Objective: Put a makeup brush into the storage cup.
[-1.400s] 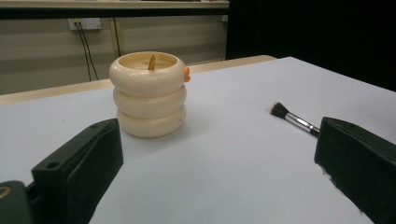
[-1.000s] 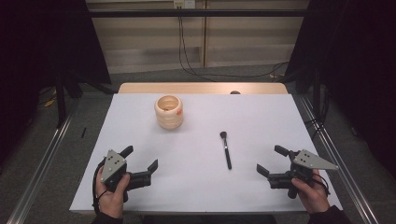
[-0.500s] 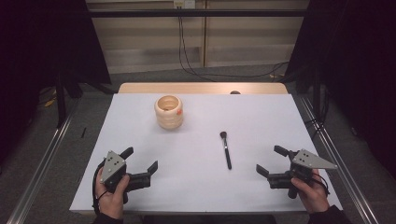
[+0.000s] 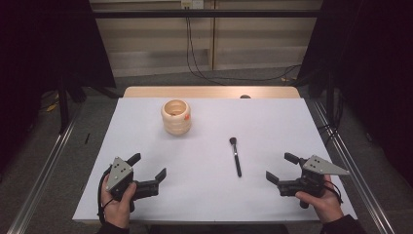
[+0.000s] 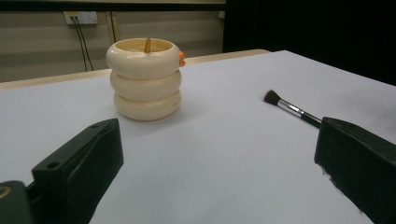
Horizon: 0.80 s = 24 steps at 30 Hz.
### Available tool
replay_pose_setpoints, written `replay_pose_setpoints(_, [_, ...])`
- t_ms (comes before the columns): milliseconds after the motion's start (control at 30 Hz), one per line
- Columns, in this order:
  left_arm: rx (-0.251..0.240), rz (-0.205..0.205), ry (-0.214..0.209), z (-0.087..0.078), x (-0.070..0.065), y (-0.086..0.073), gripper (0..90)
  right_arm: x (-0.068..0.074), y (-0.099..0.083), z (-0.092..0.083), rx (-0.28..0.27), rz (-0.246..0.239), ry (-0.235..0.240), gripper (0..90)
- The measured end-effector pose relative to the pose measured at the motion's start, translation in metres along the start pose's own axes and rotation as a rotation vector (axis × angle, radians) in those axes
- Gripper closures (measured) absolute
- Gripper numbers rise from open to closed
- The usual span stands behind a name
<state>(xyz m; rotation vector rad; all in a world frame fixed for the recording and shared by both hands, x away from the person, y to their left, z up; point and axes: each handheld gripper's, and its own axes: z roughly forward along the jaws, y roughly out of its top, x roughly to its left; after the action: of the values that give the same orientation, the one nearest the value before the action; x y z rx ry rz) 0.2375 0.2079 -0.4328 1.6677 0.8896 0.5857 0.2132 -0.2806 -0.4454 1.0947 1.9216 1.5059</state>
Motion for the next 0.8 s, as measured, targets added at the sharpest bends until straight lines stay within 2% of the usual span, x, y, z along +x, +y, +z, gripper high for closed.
replay_pose_setpoints(100, [-0.006, -0.015, 0.0, 0.001, 0.0, 0.0, 1.1, -0.002, 0.003, 0.003, 0.007, -0.003, -0.006, 1.8])
replay_pose_setpoints(367, [-0.005, 0.003, -0.009, 0.0, 0.001, 0.0, 1.0, -0.008, 0.016, 0.017, 0.054, -0.017, -0.004, 2.6])
replay_pose_setpoints(433, [-0.006, -0.013, -0.006, 0.001, 0.0, -0.001, 0.9, -0.008, 0.018, 0.021, 0.075, -0.018, 0.003, 2.2])
replay_pose_setpoints(633, [0.001, -0.005, -0.012, 0.001, 0.002, -0.001, 0.9, -0.01, 0.025, 0.033, 0.121, -0.026, 0.015, 2.7])
replay_pose_setpoints(800, [0.01, 0.008, -0.002, 0.001, 0.002, -0.001, 1.1, -0.008, 0.031, 0.046, 0.136, -0.018, 0.015, 3.2])
